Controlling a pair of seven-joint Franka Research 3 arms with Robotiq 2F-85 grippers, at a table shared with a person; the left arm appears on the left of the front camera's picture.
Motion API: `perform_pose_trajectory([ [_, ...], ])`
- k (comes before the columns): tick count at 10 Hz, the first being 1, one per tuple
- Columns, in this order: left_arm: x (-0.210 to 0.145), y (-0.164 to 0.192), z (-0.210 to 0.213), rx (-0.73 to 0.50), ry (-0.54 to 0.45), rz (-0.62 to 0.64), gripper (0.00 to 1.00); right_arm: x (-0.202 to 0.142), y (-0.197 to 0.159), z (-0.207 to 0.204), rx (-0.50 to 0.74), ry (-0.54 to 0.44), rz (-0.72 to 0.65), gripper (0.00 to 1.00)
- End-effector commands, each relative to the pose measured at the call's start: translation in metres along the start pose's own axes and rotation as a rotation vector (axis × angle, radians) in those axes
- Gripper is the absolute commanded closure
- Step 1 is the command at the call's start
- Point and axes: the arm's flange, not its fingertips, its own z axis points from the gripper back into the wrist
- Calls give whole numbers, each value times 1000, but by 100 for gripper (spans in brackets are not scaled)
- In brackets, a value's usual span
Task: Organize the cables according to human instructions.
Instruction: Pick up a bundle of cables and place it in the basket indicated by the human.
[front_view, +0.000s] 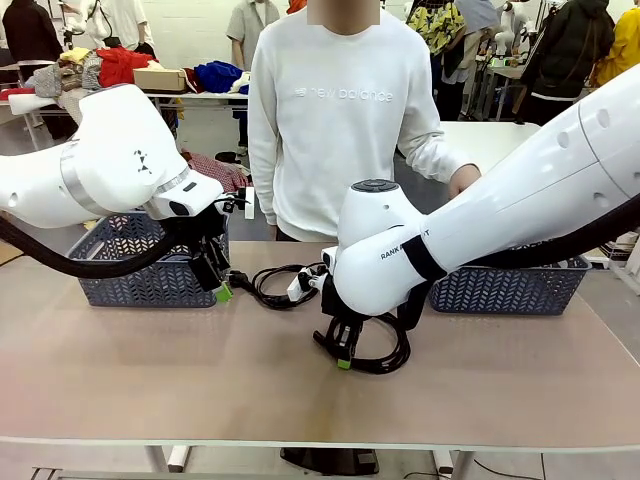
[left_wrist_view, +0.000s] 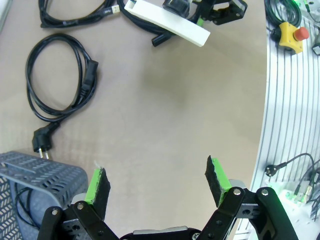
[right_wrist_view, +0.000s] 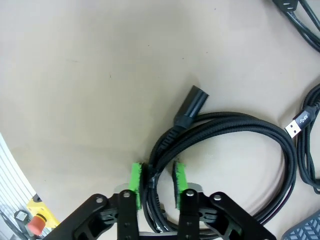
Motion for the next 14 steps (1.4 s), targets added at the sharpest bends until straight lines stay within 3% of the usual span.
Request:
perform_pose_trajectory([
  [1,-1,-1,0,1,-1,10,0,4,2,-5,-3,14,-29,92],
  [2,-1,-1,0,1,-1,10,0,3,3,0,-4,-8,-40,99],
  [7,-1,-1,0,1,-1,10,0,-22,30,43,10,-26,-3,100],
  [9,-1,-1,0,1,-1,10,0,-30,35,74,-52,-18,88,100],
  [14,-1,-1,0,1,-1,10,0,-75,-1,163,67,16,415,100],
])
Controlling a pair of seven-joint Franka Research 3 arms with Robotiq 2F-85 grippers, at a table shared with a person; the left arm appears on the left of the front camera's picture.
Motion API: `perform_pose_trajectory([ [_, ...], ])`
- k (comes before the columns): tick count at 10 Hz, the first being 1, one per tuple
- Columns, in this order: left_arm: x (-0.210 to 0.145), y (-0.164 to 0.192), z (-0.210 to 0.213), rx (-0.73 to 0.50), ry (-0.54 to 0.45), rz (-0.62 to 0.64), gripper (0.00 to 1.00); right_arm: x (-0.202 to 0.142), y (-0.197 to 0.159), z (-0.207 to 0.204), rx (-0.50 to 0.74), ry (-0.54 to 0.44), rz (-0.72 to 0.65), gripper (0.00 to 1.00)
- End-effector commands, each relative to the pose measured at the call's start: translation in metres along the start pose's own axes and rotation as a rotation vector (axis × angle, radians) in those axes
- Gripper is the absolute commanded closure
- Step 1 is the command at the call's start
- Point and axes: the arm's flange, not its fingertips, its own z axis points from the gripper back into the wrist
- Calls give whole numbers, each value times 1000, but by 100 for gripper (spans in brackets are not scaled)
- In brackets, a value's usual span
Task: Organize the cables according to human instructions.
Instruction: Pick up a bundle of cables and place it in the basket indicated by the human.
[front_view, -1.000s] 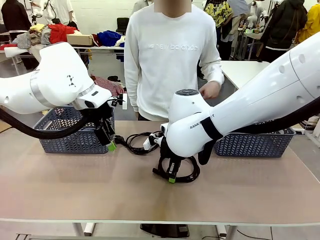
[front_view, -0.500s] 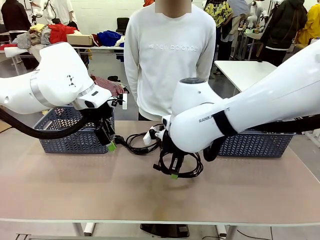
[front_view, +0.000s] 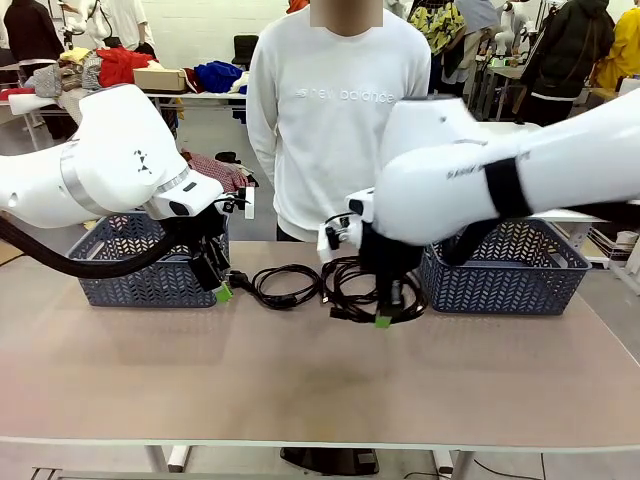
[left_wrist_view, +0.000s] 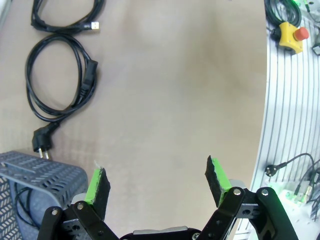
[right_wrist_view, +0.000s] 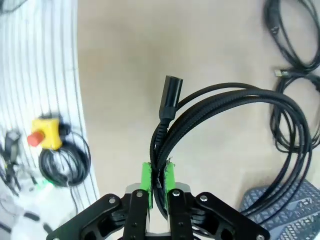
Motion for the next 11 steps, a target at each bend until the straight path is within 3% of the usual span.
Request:
perform_pose_trajectory([
  [1,-1,-1,0,1,-1,10,0,-31,-16,32,42,2,64,100],
  [6,-1,-1,0,1,-1,10,0,-108,-85,68,-53,33,-22,100],
  [11,-1,-1,0,1,-1,10,0,-180,-157,66,-123,17,-86,100],
])
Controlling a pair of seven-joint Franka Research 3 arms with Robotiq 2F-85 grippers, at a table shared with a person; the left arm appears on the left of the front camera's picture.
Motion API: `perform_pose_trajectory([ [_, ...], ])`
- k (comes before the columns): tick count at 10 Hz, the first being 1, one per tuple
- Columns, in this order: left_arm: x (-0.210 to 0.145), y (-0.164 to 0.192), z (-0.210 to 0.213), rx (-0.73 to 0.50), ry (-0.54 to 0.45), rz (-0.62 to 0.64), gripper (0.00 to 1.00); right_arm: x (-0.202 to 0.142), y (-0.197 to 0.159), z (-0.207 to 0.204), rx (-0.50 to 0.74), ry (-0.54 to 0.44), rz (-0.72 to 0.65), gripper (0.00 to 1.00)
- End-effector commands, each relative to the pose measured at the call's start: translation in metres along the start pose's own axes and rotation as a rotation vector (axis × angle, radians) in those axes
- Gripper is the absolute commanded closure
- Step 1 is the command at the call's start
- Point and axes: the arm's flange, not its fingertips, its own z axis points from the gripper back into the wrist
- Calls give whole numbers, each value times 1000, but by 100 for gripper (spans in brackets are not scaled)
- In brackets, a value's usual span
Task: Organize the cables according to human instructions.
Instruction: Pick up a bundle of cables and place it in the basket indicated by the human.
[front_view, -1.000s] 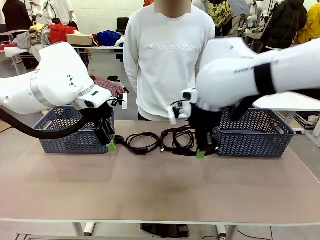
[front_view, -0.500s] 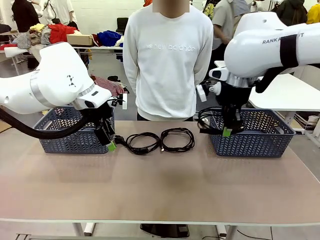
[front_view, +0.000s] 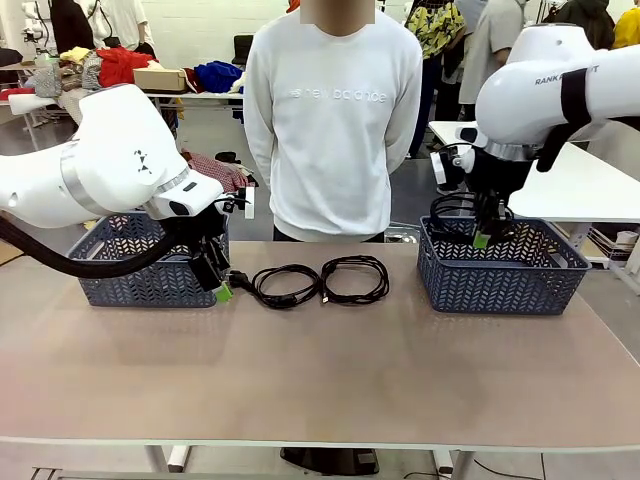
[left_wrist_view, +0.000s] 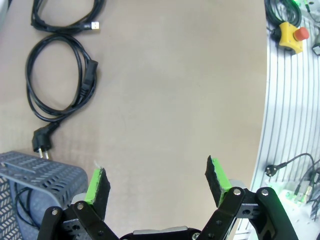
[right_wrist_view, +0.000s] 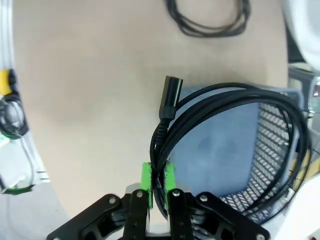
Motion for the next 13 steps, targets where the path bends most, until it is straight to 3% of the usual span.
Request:
perform_pose_trajectory([
  [1,-1,-1,0,1,-1,10,0,-14,-24,-7,-18,-15,25,100],
  [5,-1,-1,0,1,-1,10,0,-42,-53,-33,-23,-13,-17,100],
  [11,-1,-1,0,1,-1,10,0,-47,-73,-57,-51,-7,-35,100],
  [12,-1,-1,0,1,-1,10,0,-46,-74,-58,-33,-6,-33,71],
  [13,-1,-1,0,1,-1,10,0,-46,-74,-59,-45,-14,-39,68],
])
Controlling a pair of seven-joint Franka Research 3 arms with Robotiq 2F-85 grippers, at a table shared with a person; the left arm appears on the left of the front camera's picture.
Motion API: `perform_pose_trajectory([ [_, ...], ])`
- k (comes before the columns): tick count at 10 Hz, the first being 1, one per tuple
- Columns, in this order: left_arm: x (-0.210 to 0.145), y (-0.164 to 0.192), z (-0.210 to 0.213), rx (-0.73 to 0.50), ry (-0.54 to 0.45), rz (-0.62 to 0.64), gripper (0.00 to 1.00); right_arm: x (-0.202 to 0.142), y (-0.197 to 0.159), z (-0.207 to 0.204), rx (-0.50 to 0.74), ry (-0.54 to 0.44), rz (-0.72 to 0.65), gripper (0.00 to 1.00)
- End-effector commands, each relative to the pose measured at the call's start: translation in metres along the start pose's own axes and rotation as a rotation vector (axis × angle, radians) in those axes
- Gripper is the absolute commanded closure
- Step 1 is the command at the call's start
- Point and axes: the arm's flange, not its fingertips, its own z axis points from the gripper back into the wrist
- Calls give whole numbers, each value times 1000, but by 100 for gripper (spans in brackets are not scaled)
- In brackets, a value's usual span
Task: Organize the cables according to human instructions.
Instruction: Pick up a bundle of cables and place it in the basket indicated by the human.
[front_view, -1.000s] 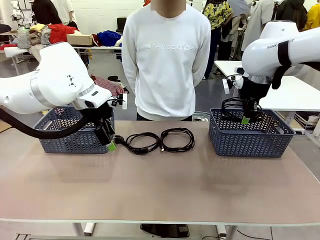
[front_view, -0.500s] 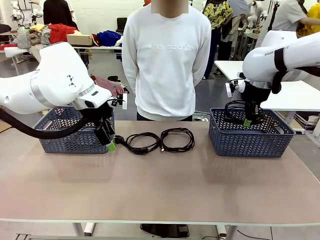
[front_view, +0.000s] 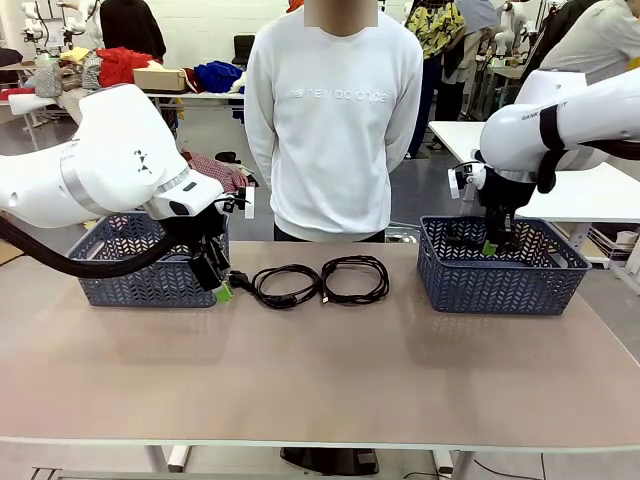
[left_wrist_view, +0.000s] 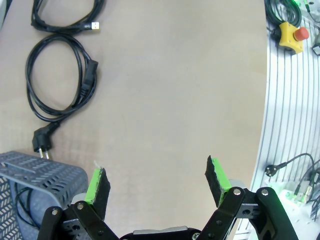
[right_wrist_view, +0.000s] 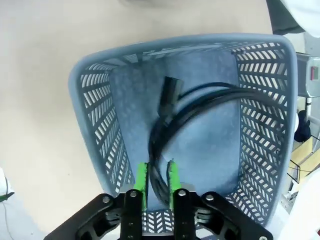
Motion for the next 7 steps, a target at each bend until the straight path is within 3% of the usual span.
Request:
perform_pose_trajectory([
  [1,-1,-1,0,1,-1,10,0,-1,-8,1,-20,-9,10,51],
  [2,-1,-1,0,1,-1,10,0,0,-8,1,-22,-8,-2,49],
  [3,-1,-1,0,1,-1,10,0,1,-8,3,-25,-10,-7,32],
  [4,-1,-1,0,1,-1,10,0,1,-8,5,-22,-10,-13,29],
  [5,-1,-1,0,1,-1,10,0,1,-8,6,-17,-11,-18,34],
  [6,-1,-1,0,1,-1,10,0,0,-7,6,-9,-13,-26,10],
  [7,-1,-1,0,1,-1,10,0,0,-6,7,-6,-11,-30,15],
])
